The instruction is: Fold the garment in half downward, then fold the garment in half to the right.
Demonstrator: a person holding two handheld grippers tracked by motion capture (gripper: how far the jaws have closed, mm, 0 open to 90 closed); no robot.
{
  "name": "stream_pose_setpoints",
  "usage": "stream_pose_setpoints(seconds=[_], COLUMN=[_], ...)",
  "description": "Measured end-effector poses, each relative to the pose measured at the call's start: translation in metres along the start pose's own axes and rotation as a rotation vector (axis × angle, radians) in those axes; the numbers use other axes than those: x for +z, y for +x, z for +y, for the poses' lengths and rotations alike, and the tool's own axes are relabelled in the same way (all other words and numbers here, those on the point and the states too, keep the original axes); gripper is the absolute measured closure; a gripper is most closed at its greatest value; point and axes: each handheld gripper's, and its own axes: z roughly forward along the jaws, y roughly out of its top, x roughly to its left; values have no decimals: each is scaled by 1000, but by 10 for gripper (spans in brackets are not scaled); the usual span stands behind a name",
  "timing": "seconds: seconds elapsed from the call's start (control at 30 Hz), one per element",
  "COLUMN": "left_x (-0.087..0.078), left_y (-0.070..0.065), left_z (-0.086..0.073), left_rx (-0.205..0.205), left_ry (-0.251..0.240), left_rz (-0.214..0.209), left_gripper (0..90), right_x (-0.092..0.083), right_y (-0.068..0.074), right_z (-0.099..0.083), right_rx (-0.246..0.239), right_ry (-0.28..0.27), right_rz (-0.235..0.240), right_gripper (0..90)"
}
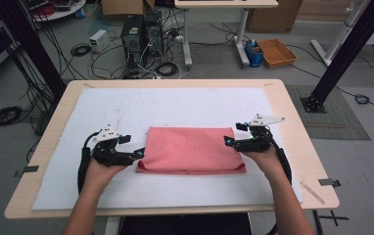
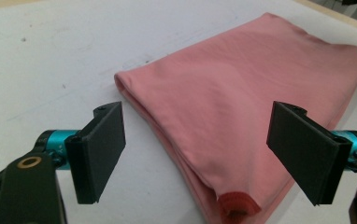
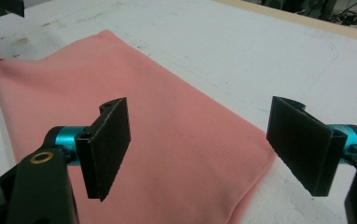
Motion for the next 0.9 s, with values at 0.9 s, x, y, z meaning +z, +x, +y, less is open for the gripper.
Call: stream_pose_setpoints(seconds=[0.9], left_x=[27], left_y=[-20], left_z=[-31], left_rx=[2], left_ry=[173], left_rz=[51], left_gripper=[411], right_x=[3], right_y=[-4], right_z=[3], right_rx=[-8], right_ry=[18], right_rz=[-39], right_gripper=[216])
